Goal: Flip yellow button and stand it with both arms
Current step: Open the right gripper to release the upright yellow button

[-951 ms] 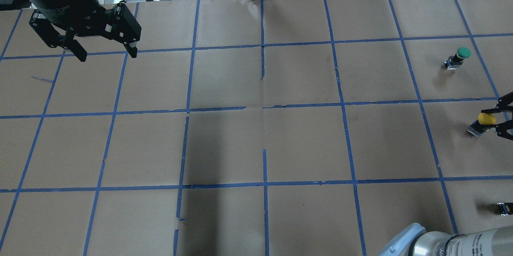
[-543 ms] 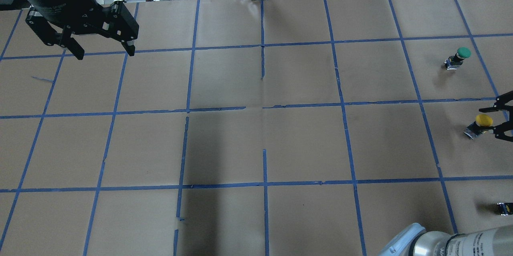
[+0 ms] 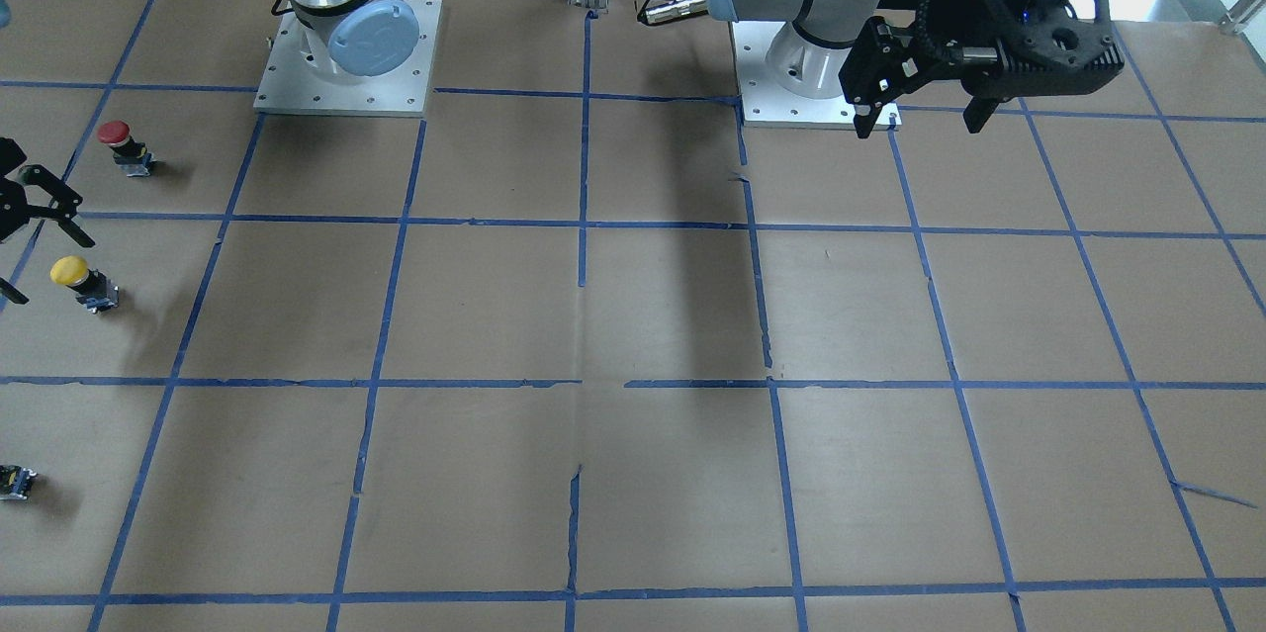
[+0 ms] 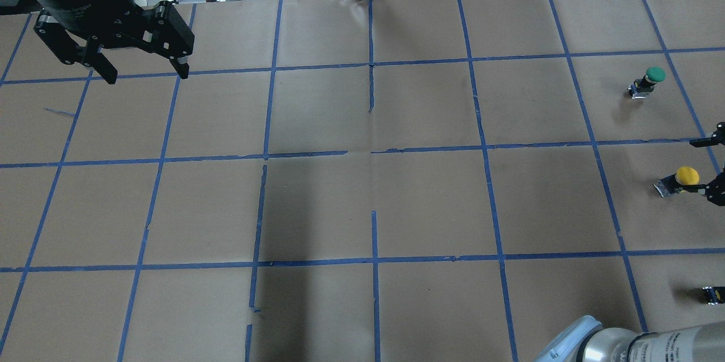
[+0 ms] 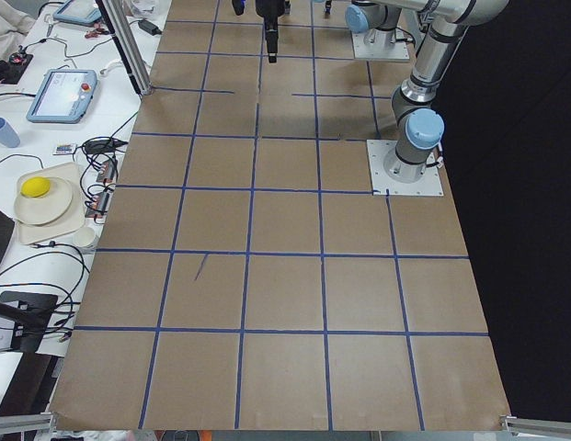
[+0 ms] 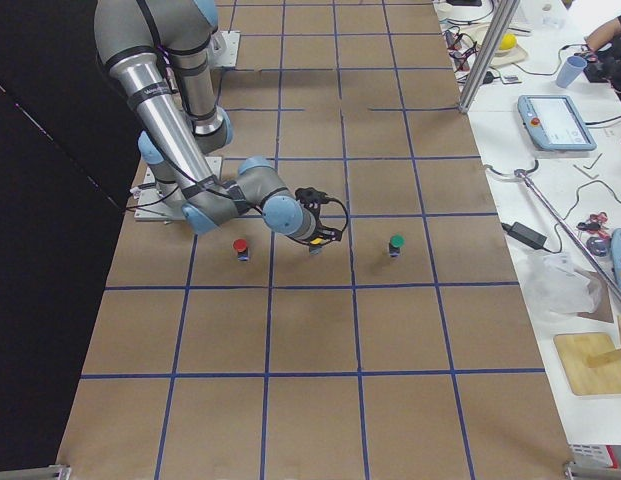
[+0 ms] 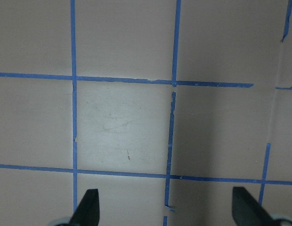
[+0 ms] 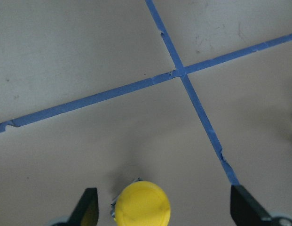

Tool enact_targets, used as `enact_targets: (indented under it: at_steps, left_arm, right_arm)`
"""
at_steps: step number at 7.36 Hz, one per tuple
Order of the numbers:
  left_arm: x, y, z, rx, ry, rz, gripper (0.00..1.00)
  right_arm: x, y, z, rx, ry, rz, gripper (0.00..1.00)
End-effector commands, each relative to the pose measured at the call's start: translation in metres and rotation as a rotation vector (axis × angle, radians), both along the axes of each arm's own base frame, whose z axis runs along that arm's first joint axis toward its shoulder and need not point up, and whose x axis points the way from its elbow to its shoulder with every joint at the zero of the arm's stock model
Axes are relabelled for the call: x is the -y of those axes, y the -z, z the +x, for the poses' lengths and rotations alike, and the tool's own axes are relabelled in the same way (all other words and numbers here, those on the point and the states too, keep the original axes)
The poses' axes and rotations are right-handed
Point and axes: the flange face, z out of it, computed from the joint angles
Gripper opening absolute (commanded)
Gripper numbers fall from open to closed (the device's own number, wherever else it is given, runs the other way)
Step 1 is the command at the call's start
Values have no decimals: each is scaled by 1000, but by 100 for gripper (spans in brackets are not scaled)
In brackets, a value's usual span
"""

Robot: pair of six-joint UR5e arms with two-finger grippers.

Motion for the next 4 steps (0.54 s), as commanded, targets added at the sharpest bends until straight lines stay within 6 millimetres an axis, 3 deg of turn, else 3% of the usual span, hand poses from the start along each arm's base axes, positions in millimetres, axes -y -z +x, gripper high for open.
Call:
enact_targets:
  at_steps: [1,2,4]
  left_arm:
    - [0,1,1,0,-1,2,100]
    - [0,-1,1,0,-3,-1,100]
    - [0,-1,2,0,-4,-1,100]
  right_arm:
    - [-21,-57,24,36,292,136,99]
    - [-28,-85,40,49,406,158,99]
    - [-25,-115,74,56,628,225,99]
